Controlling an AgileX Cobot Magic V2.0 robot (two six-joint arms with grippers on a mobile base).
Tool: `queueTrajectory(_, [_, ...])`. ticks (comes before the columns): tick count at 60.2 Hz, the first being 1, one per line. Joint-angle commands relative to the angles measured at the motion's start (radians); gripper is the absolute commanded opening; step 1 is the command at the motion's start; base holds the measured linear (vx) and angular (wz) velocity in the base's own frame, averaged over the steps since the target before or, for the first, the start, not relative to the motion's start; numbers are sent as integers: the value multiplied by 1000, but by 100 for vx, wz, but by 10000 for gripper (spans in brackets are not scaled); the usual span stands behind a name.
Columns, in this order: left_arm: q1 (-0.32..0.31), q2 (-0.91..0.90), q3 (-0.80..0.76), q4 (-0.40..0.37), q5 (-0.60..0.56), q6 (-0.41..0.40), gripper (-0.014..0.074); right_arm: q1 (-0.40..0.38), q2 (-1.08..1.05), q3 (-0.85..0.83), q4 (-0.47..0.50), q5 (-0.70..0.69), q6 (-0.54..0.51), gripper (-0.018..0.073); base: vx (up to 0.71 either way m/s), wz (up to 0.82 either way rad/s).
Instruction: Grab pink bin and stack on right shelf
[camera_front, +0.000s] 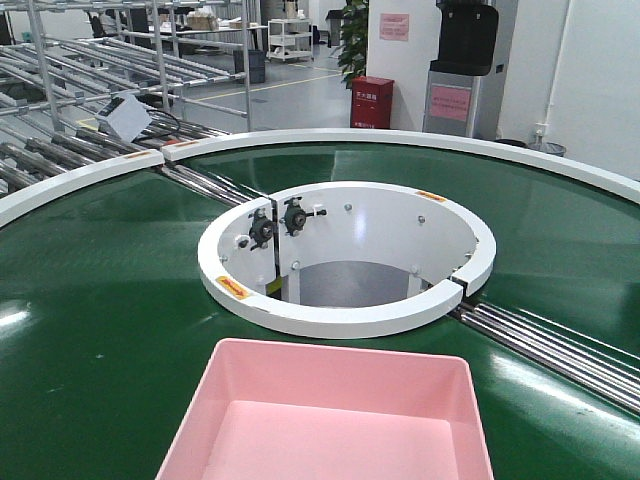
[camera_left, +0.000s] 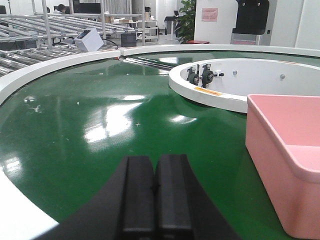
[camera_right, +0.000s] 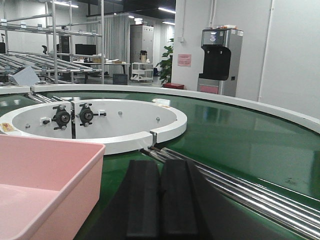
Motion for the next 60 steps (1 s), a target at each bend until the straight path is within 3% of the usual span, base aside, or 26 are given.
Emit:
queueTrajectory(1, [-8, -18, 14, 0, -79, -3, -6, 1, -11, 5, -9, -88, -10, -9, 0, 0])
queueTrajectory(33, [-8, -18, 13, 0, -82, -4, -6, 1, -11, 5, -14, -107, -20, -9, 0, 0])
queueTrajectory(39, [-8, -18, 5, 0, -170, -4, -6, 1, -11, -10, -12, -165, -25, -9, 0, 0])
queueTrajectory(45, [-8, -18, -51, 0, -240, -5, -6, 1, -10, -104, -10, -140, 15, -9, 0, 0])
queueTrajectory(52, [-8, -13, -197, 0, -178, -3, -6, 1, 15, -257, -11, -15, 31, -9, 0, 0])
queueTrajectory(60, [-8, 68, -417, 0, 30, -3, -6, 1, 126, -459, -12, 213, 31, -9, 0, 0])
